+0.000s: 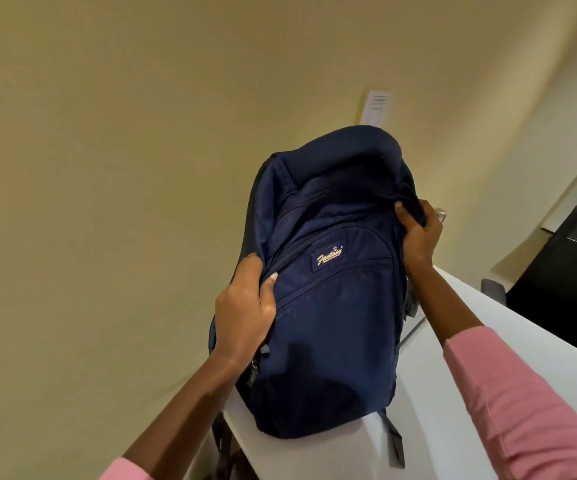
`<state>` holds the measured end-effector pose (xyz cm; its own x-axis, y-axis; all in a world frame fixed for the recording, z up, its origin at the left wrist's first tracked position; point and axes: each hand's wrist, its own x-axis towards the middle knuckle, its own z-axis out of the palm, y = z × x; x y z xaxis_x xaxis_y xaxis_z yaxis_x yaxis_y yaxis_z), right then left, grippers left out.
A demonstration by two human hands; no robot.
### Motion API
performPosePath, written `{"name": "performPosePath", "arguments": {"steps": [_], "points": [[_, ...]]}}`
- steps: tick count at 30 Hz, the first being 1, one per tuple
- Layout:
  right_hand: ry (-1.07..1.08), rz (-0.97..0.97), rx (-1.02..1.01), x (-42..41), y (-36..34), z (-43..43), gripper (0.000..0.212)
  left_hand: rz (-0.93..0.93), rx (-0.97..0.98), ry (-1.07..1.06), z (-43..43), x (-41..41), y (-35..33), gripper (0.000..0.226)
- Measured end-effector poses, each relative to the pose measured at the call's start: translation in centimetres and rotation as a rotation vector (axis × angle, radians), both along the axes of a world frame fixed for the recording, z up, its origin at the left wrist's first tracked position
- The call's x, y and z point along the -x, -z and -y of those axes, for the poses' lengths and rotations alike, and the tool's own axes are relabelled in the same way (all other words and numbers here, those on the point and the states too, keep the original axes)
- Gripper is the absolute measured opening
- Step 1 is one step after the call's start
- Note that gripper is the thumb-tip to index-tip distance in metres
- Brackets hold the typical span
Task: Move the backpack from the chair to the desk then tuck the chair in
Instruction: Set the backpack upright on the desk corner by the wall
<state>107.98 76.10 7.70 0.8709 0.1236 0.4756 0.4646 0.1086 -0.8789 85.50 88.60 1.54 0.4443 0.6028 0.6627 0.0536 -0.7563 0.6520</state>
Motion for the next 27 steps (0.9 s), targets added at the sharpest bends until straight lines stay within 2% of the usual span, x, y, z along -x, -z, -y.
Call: {"name": "performPosePath", "arguments": {"steps": [6, 11, 16, 21, 24, 27], "points": [[-0.048, 0.005, 0.105, -2.4, 2.1, -1.6, 0.007, -0.046, 0.043, -0.072, -0.9, -1.7, 0.8, 0.009], [-0.031, -0.005, 0.135, -4.0, 3.6, -2.0, 0.008, -0.026, 0.046, -0.057, -0.9, -2.8, 1.7, 0.019], [0.018, 0.006, 0.237, -5.0, 4.2, -1.6, 0.025, -0.050, 0.135, -0.122, -0.1, -4.1, 1.6, 0.019], [0.060, 0.077, 0.362, -4.5, 5.0, -1.3, 0.041, -0.096, 0.219, -0.086, 0.8, -5.3, 1.4, 0.042], [0.118, 0.160, 0.428, -3.4, 6.2, -1.5, 0.050, -0.202, -0.027, -0.151, 1.5, -6.4, 2.6, 0.065], [0.161, 0.185, 0.494, -1.8, 7.6, -1.6, 0.055, -0.378, -0.311, -0.138, 2.0, -7.5, 4.5, 0.072]]}}
